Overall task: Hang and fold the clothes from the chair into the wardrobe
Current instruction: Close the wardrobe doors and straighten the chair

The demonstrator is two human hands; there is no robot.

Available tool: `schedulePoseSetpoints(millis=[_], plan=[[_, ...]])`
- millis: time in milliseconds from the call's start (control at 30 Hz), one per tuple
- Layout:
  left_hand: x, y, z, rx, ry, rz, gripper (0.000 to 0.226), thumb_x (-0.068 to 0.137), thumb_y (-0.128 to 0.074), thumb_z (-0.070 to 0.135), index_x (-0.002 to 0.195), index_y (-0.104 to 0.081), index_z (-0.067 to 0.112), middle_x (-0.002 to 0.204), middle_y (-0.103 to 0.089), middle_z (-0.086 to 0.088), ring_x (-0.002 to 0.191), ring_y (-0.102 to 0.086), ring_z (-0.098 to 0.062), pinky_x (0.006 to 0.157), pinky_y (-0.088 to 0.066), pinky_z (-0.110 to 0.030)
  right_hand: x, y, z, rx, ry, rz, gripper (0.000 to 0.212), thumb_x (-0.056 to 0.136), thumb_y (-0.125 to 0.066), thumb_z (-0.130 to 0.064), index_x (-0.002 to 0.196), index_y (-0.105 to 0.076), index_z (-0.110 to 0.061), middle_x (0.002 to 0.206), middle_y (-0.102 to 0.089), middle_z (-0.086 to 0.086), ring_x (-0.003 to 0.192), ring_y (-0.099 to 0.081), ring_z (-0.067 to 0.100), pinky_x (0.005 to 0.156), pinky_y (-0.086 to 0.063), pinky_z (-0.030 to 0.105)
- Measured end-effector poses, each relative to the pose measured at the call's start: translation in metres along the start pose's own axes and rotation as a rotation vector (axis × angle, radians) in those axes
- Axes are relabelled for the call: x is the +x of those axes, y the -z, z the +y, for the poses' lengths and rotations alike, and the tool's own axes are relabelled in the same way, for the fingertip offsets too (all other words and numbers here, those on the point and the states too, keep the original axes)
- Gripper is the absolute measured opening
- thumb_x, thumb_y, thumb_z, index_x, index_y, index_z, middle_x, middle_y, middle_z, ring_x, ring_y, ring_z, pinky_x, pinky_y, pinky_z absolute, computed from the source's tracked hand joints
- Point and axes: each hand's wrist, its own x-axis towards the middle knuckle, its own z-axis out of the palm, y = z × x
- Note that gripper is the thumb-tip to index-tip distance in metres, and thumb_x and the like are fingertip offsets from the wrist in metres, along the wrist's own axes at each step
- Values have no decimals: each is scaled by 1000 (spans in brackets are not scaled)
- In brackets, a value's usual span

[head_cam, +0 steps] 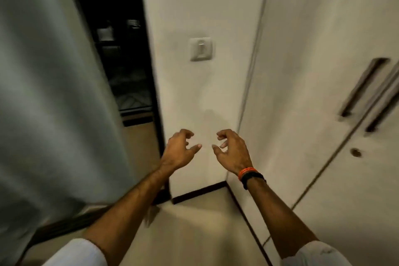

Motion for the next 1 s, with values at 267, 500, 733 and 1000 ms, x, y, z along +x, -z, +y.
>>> schedulePoseSetpoints(millis=[267,500,733,1000], plan=[[-186,162,-175,26,536,377,48,83,-77,29,122,-59,7,120,-65,-8,101,-64,-24,84,-44,-25,-68,-199,-175,103,330,-508,34,83,-73,-22,114,-59,-15,108,-61,-2,79,-61,14,82,-48,25],[-348,262,-282,29,839,603,48,83,-76,33,120,-58,9,118,-65,-7,107,-62,-24,88,-46,-29,-157,-331,-307,119,519,-772,33,83,-72,-27,112,-58,-19,109,-63,-6,77,-62,11,86,-52,31],[-440,303,-341,-31,1047,753,47,85,-75,34,122,-57,12,120,-63,-3,101,-60,-15,89,-49,-28,-212,-415,-385,99,638,-940,29,84,-72,-29,110,-60,-20,108,-63,-5,79,-63,11,85,-53,32],[-491,313,-388,-111,1321,826,47,85,-75,34,122,-55,14,115,-63,-4,103,-60,-18,91,-49,-30,-238,-510,-418,65,708,-1138,33,85,-71,-26,115,-59,-17,108,-66,-3,83,-62,13,83,-53,32]])
